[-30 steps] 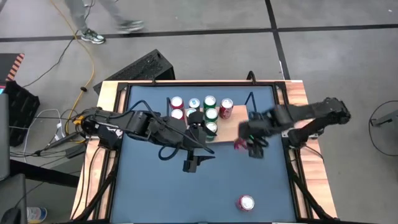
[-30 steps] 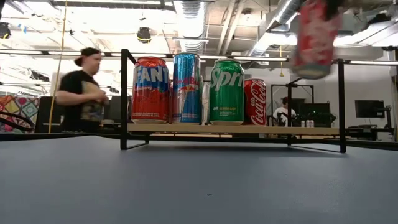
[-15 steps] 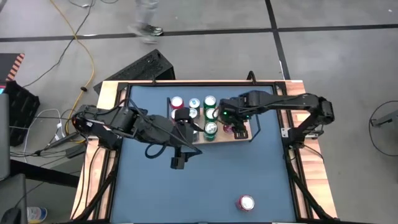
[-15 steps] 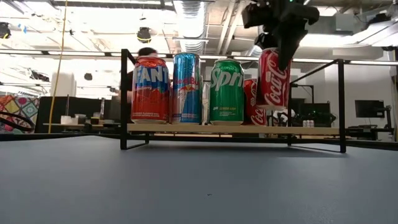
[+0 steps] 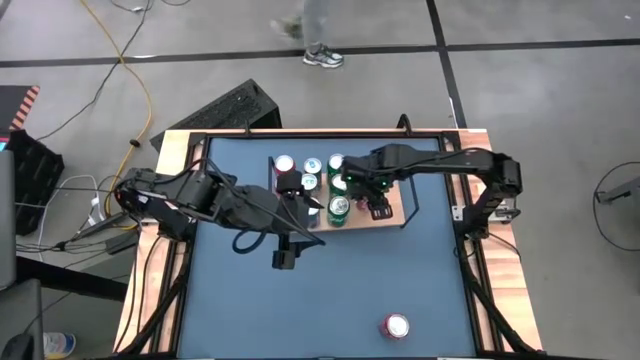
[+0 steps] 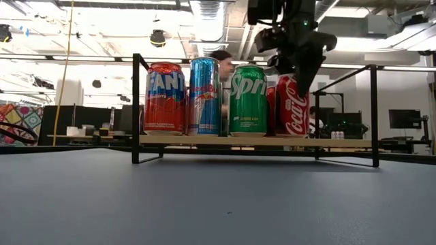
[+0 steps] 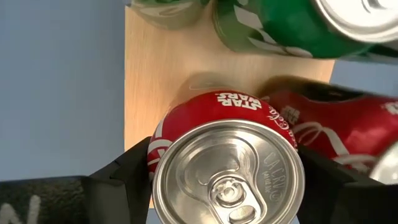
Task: Place canned beverage on shelf
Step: Put the red soda can on the shelf aligned with other red soda can
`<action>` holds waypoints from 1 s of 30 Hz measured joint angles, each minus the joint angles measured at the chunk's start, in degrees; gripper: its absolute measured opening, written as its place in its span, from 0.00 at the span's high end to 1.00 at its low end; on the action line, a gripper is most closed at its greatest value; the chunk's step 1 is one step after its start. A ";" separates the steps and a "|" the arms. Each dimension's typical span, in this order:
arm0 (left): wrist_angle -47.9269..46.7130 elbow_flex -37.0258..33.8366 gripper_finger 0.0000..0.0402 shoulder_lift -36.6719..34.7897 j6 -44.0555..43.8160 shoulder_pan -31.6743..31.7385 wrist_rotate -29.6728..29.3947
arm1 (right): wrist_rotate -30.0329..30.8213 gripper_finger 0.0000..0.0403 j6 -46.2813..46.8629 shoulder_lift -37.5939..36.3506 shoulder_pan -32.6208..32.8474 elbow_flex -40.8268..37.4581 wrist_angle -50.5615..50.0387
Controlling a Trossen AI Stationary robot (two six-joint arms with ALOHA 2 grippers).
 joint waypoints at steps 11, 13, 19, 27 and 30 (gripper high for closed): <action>-0.42 0.00 0.18 0.02 -0.51 0.00 0.02 | 0.02 0.29 -1.30 0.47 -1.18 0.04 1.05; -0.44 0.00 0.18 0.02 -0.51 0.00 0.02 | 0.04 0.28 -1.38 0.47 -1.54 0.02 1.12; -0.42 0.00 0.18 0.04 -0.51 0.00 0.02 | -0.01 0.19 -0.45 0.45 -2.30 0.02 1.06; -0.42 0.00 0.18 0.04 -0.30 0.00 -0.20 | -0.02 0.08 0.11 0.30 -2.21 0.02 0.68; -0.40 0.00 0.18 0.04 -0.32 0.00 -0.27 | -0.04 0.09 0.54 -0.26 -2.19 0.02 -1.16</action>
